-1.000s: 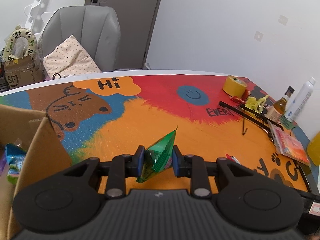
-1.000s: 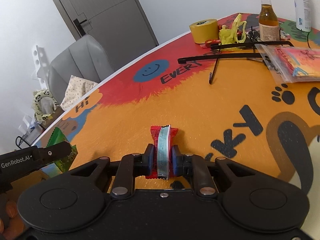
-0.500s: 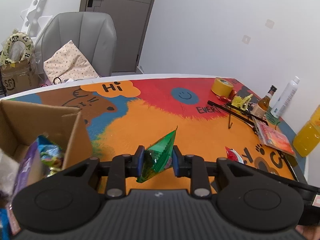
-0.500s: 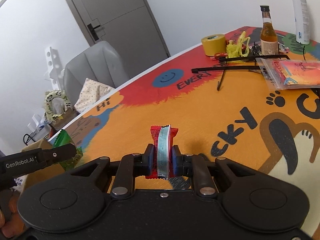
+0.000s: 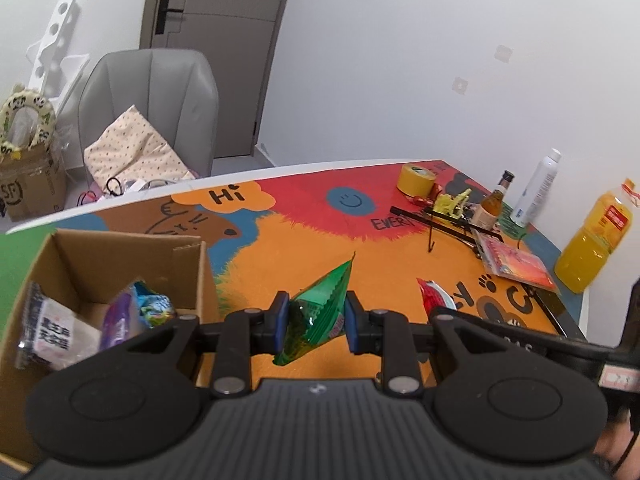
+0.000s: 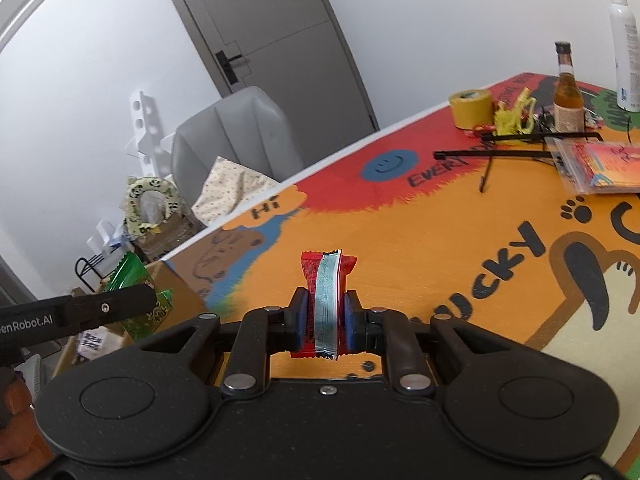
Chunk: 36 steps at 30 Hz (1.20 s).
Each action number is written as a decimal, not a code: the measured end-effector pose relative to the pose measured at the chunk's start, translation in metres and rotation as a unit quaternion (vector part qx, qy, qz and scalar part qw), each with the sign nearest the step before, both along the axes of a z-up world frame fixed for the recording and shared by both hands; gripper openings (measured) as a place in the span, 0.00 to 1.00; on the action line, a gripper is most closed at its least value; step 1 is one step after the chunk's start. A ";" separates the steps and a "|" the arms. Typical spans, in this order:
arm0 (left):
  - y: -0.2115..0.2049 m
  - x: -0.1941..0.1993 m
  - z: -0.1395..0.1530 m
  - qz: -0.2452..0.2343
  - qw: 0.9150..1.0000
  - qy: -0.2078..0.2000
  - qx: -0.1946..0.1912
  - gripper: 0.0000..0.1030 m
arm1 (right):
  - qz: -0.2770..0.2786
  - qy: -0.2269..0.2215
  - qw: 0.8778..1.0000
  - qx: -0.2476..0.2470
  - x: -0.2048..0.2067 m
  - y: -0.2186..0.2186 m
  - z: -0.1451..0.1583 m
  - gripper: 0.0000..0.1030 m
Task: Organize snacks
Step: 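Carry both snacks over the cardboard box, then open both grippers to drop the green bag and red-white bar into the box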
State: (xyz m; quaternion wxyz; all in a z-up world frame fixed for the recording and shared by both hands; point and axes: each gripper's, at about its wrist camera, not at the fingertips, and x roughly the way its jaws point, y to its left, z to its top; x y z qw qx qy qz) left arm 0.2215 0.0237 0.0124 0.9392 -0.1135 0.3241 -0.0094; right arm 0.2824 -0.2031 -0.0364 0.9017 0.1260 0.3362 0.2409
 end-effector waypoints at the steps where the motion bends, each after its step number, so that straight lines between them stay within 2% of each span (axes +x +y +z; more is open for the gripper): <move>1: 0.002 -0.003 0.002 -0.002 1.000 -0.001 -0.001 0.26 | 0.002 0.000 1.000 0.002 -0.001 0.001 0.000 0.16; 7: 0.017 -0.022 0.006 0.002 1.000 -0.002 -0.006 0.26 | 0.015 -0.006 1.000 0.003 -0.011 0.014 0.005 0.16; 22: 0.071 -0.069 0.014 0.047 0.999 -0.010 0.001 0.26 | 0.067 -0.014 0.998 0.007 -0.037 0.064 0.016 0.16; 31: 0.102 -0.082 0.000 0.078 0.997 0.009 -0.010 0.27 | 0.099 -0.018 0.995 0.001 -0.050 0.097 0.022 0.16; 36: 0.109 -0.084 -0.010 0.088 0.996 0.026 0.006 0.31 | 0.116 -0.019 0.993 -0.003 -0.058 0.114 0.025 0.17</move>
